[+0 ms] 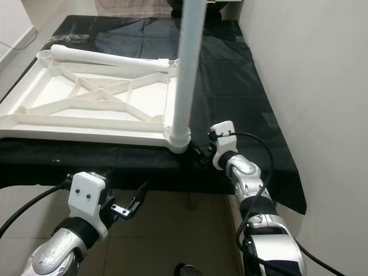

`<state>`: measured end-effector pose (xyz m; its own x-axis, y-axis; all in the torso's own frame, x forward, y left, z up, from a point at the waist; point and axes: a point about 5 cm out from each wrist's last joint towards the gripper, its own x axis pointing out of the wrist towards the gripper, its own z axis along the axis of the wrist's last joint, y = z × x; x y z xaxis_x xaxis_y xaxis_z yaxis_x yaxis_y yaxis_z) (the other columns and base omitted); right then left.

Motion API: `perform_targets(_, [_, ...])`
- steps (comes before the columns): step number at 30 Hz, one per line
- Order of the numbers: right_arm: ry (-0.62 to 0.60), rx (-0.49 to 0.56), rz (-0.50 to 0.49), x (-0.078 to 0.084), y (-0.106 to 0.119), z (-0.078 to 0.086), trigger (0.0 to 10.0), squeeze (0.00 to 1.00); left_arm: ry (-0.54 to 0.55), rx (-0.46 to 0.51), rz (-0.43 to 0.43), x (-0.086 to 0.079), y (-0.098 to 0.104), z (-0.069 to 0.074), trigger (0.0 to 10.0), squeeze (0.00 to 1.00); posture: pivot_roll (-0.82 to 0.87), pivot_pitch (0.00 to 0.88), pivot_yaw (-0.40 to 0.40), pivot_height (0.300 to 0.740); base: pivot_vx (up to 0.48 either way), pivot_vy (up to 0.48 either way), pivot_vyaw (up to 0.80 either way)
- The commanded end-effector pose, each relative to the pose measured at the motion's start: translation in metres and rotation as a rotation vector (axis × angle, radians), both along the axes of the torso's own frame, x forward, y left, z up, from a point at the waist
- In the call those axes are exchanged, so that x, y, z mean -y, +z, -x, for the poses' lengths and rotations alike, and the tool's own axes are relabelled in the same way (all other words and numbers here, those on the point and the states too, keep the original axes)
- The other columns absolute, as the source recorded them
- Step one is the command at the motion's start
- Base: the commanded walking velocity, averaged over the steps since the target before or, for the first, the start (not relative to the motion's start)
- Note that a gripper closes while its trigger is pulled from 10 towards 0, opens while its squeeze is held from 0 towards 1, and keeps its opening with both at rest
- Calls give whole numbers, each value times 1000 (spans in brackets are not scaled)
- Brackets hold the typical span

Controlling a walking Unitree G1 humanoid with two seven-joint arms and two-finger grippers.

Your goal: Building children table

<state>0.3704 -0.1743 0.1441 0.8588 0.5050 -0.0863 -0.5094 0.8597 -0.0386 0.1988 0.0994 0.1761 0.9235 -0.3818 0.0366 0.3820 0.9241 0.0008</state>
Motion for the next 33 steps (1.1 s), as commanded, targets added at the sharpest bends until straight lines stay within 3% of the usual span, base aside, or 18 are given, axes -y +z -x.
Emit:
perform_targets(1, [90, -4, -13, -15, -2, 3, 10000, 0, -9, -5, -1, 0, 1, 2, 10000, 0, 99, 234, -39, 740, 0, 0, 0])
perform_targets(9, [270, 51, -41, -33, 17, 10, 10000, 0, -3, 2, -13, -4, 1, -2, 10000, 0, 92, 229, -42, 740, 0, 0, 0])
perform_targets(16, [209, 40, 23, -24, 10, 7, 10000, 0, -5, -4, -13, -2, 0, -2, 10000, 0, 92, 213, -47, 740, 0, 0, 0])
perform_targets(19, [111, 13, 73, -4, 3, 4, 10000, 0, -21, -10, -23, 1, -3, 0, 10000, 0, 97, 202, -48, 740, 0, 0, 0])
perform_targets(20, [111, 13, 73, -4, 3, 4, 10000, 0, -21, -10, -23, 1, -3, 0, 10000, 0, 97, 202, -48, 740, 0, 0, 0])
perform_targets(21, [27, 11, 95, 8, 3, 1, 10000, 0, -28, -10, -29, 2, -5, 1, 10000, 0, 97, 196, -48, 740, 0, 0, 0])
perform_targets(22, [27, 11, 95, 8, 3, 1, 10000, 0, -28, -10, -29, 2, -5, 1, 10000, 0, 97, 196, -48, 740, 0, 0, 0])
perform_targets(23, [-98, 12, 137, 28, 3, -2, 10000, 0, -35, -13, -34, 3, -6, 1, 10000, 0, 94, 187, -45, 740, 0, 0, 0])
perform_targets(25, [-98, 12, 137, 28, 3, -2, 10000, 0, -35, -13, -34, 3, -6, 1, 10000, 0, 94, 187, -45, 740, 0, 0, 0])
perform_targets(28, [-227, -29, 241, 62, -4, 3, 10000, 0, -41, -23, -35, 3, -11, 1, 10000, 0, 92, 173, -42, 740, 0, 0, 0])
perform_targets(29, [-227, -29, 241, 62, -4, 3, 10000, 0, -41, -23, -35, 3, -11, 1, 10000, 0, 92, 173, -42, 740, 0, 0, 0])
perform_targets(30, [-194, -75, 213, 72, -7, 9, 10000, 0, -44, -26, -35, 4, -12, 0, 10000, 0, 98, 157, -46, 740, 0, 0, 0])
perform_targets(33, [5, -171, 105, 87, -12, 29, 10000, 0, -63, -41, -43, 3, -16, 1, 10000, 0, 97, 140, -47, 740, 0, 0, 0])
